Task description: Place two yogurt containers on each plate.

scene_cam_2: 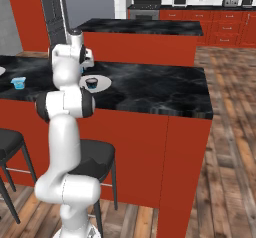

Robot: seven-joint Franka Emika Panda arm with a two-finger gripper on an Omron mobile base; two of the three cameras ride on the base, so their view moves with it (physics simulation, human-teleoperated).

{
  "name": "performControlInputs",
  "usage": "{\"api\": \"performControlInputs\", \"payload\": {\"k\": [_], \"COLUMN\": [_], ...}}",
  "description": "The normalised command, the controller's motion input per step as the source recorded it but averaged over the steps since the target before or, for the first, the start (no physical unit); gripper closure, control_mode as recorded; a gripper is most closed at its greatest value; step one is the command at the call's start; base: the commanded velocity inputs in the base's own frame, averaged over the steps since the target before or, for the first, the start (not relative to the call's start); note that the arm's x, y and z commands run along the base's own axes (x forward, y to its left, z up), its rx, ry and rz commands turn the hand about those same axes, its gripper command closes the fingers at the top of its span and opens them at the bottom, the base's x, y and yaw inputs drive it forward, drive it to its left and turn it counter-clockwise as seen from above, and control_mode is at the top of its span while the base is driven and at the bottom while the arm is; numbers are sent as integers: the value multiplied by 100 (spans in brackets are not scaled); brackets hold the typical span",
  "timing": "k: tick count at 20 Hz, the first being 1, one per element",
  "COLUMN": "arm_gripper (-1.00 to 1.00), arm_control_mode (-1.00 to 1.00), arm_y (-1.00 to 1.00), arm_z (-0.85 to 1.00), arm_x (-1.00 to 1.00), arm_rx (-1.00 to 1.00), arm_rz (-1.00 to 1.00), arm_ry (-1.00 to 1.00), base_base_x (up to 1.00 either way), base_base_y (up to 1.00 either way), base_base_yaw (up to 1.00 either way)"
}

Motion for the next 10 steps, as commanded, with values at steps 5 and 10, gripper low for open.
{"api": "performControlInputs", "payload": {"k": [5,10], "arm_gripper": [-100,-100], "arm_control_mode": [-100,-100], "arm_y": [0,5], "arm_z": [0,0], "arm_x": [16,18], "arm_rx": [0,0], "arm_rz": [0,0], "arm_ry": [0,0], "base_base_x": [0,0], "base_base_y": [0,0], "base_base_yaw": [0,0]}}
